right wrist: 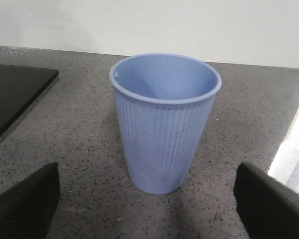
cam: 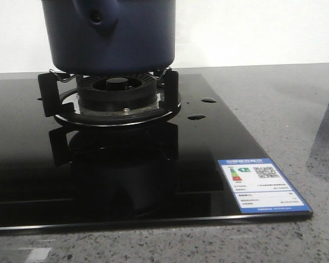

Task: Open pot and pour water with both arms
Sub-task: 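Lower the lid onto the pot with the left gripper and release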

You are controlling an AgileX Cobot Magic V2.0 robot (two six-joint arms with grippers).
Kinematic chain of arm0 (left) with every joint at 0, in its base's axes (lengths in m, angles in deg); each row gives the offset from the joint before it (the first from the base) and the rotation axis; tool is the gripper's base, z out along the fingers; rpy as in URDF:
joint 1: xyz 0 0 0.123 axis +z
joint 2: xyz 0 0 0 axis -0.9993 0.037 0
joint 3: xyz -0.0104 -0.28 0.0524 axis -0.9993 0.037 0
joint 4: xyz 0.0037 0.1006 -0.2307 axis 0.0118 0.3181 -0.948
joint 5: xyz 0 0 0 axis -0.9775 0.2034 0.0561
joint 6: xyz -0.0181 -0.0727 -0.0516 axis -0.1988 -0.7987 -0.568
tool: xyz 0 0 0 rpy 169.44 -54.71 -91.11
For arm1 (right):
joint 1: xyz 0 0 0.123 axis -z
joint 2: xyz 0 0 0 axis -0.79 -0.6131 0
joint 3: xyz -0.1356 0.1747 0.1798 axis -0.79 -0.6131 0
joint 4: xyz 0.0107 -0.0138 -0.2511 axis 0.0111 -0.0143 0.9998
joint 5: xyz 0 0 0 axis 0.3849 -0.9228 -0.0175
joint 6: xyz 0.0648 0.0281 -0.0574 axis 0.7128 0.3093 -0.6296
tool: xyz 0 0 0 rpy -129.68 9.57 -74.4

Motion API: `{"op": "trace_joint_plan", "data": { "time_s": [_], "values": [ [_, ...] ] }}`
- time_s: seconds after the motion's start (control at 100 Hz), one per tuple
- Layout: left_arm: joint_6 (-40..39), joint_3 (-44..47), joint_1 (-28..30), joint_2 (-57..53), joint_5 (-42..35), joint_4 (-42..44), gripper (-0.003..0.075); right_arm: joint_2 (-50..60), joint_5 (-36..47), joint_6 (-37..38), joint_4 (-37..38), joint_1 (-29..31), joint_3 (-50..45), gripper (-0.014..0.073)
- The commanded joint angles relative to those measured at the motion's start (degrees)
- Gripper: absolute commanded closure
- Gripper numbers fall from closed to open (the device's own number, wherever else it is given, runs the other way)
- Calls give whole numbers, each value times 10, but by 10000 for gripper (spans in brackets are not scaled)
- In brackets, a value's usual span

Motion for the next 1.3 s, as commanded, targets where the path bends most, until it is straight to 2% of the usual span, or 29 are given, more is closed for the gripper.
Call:
{"op": "trace_joint_plan", "data": {
  "time_s": [0.0,1.29],
  "values": [
    [1,-22,-4,-23,-33,1,369,6,26,1,-9,0,14,-48],
    [1,-22,-3,-38,-9,3,369,6,26,1,-9,0,14,-48]
  ]
}}
